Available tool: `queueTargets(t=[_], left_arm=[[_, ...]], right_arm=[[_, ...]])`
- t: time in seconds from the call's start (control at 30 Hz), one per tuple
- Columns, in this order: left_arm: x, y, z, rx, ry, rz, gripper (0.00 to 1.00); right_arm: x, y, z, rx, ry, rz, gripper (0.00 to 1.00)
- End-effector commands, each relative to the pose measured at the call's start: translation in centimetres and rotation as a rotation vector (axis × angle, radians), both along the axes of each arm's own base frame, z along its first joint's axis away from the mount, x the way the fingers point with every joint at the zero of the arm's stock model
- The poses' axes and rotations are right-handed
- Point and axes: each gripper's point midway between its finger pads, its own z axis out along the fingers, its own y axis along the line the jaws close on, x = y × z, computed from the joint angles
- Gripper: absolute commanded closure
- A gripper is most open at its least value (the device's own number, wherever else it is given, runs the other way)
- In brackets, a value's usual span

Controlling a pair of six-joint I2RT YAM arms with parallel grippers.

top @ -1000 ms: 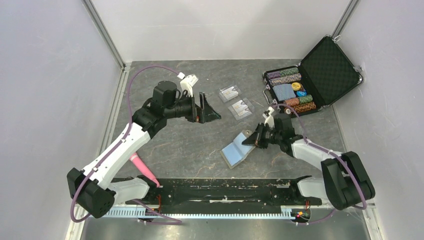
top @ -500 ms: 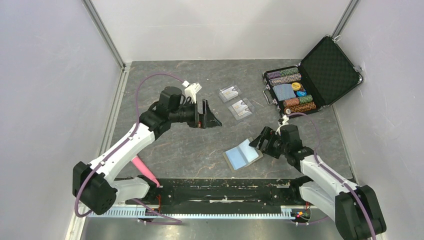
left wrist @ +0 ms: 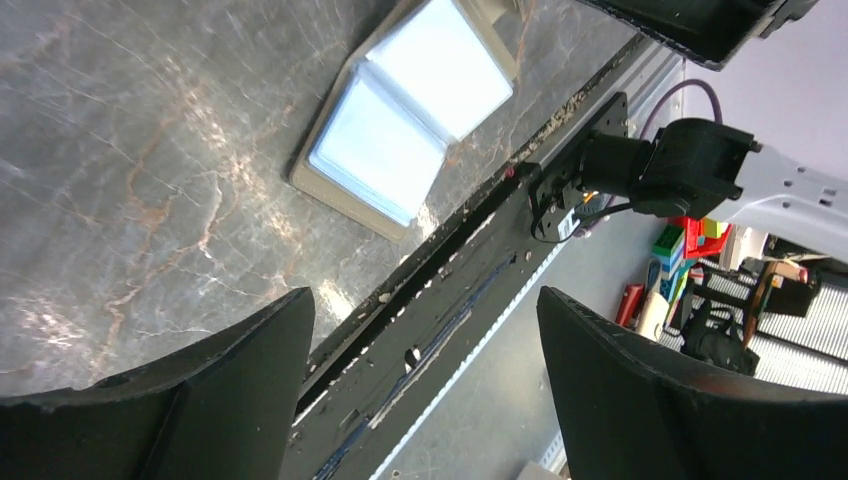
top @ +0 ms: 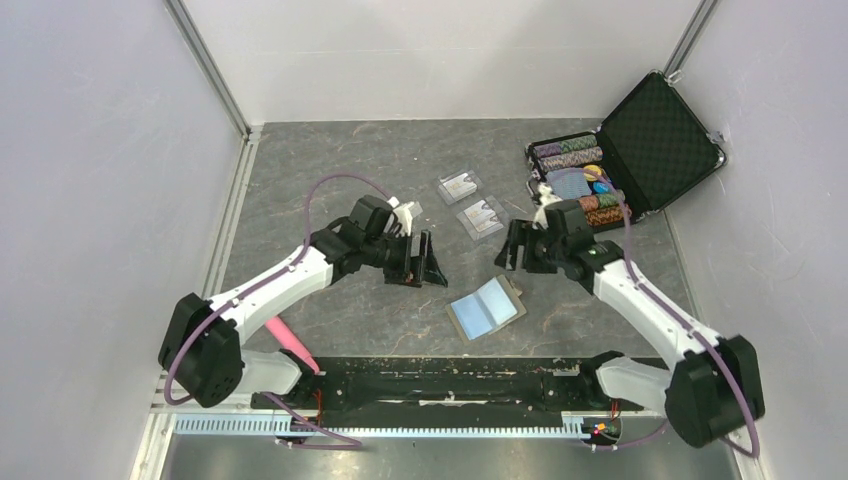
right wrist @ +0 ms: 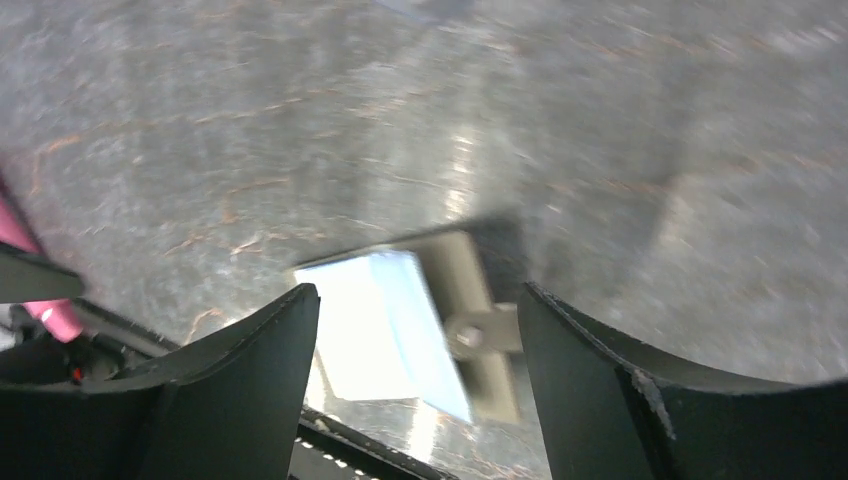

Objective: Put the credit cards into the card holder
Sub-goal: Place the card holder at the center of the board.

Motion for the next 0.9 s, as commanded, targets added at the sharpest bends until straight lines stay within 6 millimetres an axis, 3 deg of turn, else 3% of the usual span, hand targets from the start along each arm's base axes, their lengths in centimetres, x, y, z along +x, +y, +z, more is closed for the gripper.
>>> queueTargets(t=[0.0, 0.13, 0.27, 0.57, 0.7, 0.87], left_arm=[[-0.7, -0.8, -0.2, 0.003, 0.022, 0.01, 0.13], [-0.9, -1.2, -0.6, 0.003, 0.034, 0.017, 0.13], [-1.0, -1.6, -0.9, 0.005, 0.04, 0.021, 0.14], [-0.9, -2.2, -1.7, 0.031, 0.04, 0.025, 0.16], [-0.9, -2.7, -2.0, 0.039, 0.038, 0.029, 0.16], [-1.6, -4.5, -2.6, 0.067, 0.046, -0.008, 0.17]], right_arm=[[0.7, 5.1, 1.9, 0.01, -0.025, 0.233, 0.28], [0.1, 8.2, 0.0, 0.003, 0.036, 0.322, 0.4], [-0.5, 8.5, -3.1, -0.036, 0.099, 0.331, 0.49], [-2.6, 4.9, -7.0, -0.178, 0.152, 0.303, 0.58], [-3.6, 3.4, -8.0, -0.232, 0.171, 0.287, 0.61], [-4.7, 2.9, -8.4, -0.229, 0.199, 0.279, 0.61]])
